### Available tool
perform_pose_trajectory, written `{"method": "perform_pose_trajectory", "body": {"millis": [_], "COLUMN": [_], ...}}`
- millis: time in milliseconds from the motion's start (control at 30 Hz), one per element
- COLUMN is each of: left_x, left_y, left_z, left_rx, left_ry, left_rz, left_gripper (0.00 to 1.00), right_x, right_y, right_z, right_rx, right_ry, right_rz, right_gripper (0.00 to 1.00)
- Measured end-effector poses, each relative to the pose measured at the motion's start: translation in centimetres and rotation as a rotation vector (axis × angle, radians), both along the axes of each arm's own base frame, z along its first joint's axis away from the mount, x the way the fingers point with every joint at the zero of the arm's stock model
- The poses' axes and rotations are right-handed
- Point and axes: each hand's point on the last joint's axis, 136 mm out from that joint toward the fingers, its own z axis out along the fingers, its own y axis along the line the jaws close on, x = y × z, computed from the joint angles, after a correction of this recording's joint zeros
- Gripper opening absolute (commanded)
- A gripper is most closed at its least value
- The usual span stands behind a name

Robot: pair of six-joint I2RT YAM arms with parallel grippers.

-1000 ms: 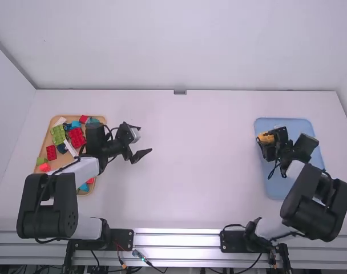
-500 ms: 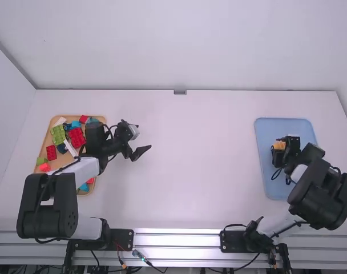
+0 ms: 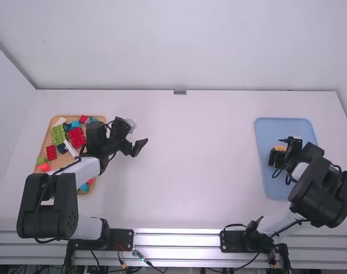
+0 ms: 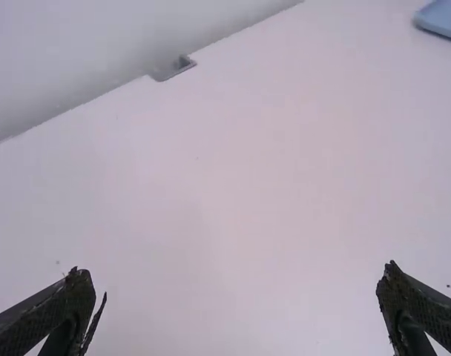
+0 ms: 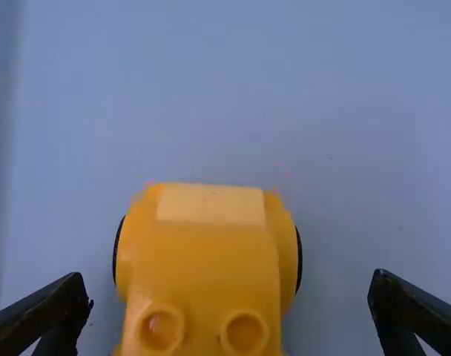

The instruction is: Assemble lego blocks to make yellow taxi

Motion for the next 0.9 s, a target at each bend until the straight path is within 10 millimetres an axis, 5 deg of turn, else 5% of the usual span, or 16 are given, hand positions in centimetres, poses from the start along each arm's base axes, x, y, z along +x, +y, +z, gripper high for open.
{"method": "perform_pose_trajectory", "body": {"millis": [133, 300, 500, 700, 900], "left_x": [-0.1, 0.6, 1.4, 0.5, 0.1], "left_y": [0.7, 0.6, 0.1, -1.0, 0.1], "left_z": [-1.6, -1.3, 1.1, 4.8, 8.0], "left_rx": [-0.017, 0.024, 0.092, 0.098, 0.044], "left_ry": [0.151, 0.261, 0.313, 0.264, 0.204], "left_rz": [0.103, 0.191, 0.356, 0.376, 0.44], "left_gripper": [0.99, 0.99, 0.99, 0.99, 0.95], "right_x": [-1.2, -0.3, 1.5, 2.3, 3.0], "right_y": [1.1, 2.3, 6.2, 11.2, 14.4], "right_z": [0.4, 4.3, 9.6, 11.1, 12.7], "right_rx": [0.032, 0.016, 0.007, -0.001, -0.024], "right_ry": [0.107, 0.143, 0.109, 0.09, 0.039], "right_rz": [-0.021, -0.018, 0.053, 0.173, 0.259], "right_gripper": [0.99, 0.99, 0.99, 0.99, 0.95]}}
